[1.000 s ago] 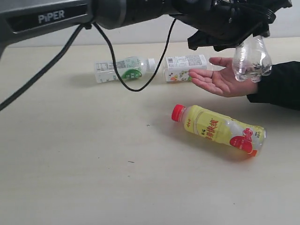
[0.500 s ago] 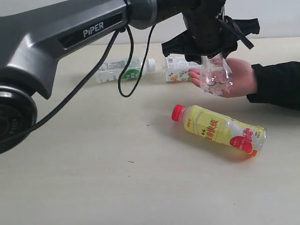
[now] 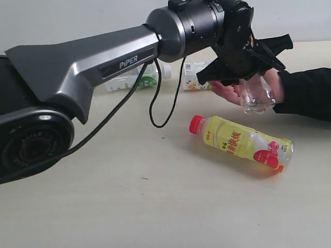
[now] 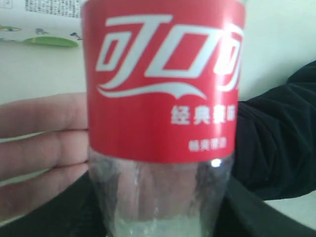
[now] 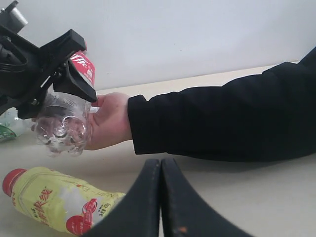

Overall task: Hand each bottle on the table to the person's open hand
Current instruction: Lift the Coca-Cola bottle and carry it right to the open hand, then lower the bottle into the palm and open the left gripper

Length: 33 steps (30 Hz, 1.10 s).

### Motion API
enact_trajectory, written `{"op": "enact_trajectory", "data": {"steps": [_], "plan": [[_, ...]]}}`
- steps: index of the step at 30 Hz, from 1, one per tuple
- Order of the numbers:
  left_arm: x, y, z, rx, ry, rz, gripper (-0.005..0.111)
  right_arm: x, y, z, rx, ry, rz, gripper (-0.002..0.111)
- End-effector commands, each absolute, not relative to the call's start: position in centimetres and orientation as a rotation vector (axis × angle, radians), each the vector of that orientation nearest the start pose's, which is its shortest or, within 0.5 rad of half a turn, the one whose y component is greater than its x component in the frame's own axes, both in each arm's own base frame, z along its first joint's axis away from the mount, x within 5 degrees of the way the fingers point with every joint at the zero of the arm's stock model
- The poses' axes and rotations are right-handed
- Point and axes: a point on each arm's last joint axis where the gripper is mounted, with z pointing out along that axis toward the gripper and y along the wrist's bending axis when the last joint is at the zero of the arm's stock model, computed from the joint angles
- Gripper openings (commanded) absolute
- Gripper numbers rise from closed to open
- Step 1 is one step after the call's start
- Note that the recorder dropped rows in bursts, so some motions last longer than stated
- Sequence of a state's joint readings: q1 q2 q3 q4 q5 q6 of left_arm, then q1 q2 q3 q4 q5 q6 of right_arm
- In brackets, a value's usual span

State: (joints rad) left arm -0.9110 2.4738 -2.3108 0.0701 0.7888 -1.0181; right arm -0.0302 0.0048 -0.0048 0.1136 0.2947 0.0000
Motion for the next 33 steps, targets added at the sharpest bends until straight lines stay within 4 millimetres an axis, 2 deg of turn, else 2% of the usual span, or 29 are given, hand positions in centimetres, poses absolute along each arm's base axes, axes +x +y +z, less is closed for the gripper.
{"op": "enact_trajectory", "data": {"steps": [1, 7, 9, 11, 19, 22, 24, 30, 33], "plan": [[34.9, -44.0, 19.4, -0.121, 2.568, -0.764, 0.000, 5.5, 0.1, 18.8, 0.099, 1.762, 0.073, 0.000], [35.2, -44.1, 19.1, -0.110, 2.547, -0.776, 0.000, 5.5, 0.1, 18.8, 0.099, 1.762, 0.073, 0.000], [35.2, -44.1, 19.1, -0.107, 2.539, -0.784, 0.005, 5.5, 0.1, 18.8, 0.099, 1.762, 0.073, 0.000], [35.2, -44.1, 19.1, -0.107, 2.538, -0.786, 0.017, 5.5, 0.1, 18.8, 0.099, 1.762, 0.073, 0.000], [35.3, -44.1, 19.1, -0.104, 2.536, -0.783, 0.084, 5.5, 0.1, 18.8, 0.099, 1.762, 0.073, 0.000], [35.3, -44.1, 19.1, -0.102, 2.534, -0.780, 0.099, 5.5, 0.1, 18.8, 0.099, 1.762, 0.073, 0.000], [35.3, -44.1, 19.1, -0.102, 2.534, -0.780, 0.105, 5.5, 0.1, 18.8, 0.099, 1.762, 0.073, 0.000], [35.4, -44.2, 19.5, -0.063, 2.505, -0.787, 0.105, 5.5, 0.1, 18.8, 0.099, 1.762, 0.073, 0.000], [35.4, -44.1, 20.9, 0.009, 2.472, -0.784, 0.105, 5.5, 0.1, 18.8, 0.098, 1.764, 0.073, 0.000]]}}
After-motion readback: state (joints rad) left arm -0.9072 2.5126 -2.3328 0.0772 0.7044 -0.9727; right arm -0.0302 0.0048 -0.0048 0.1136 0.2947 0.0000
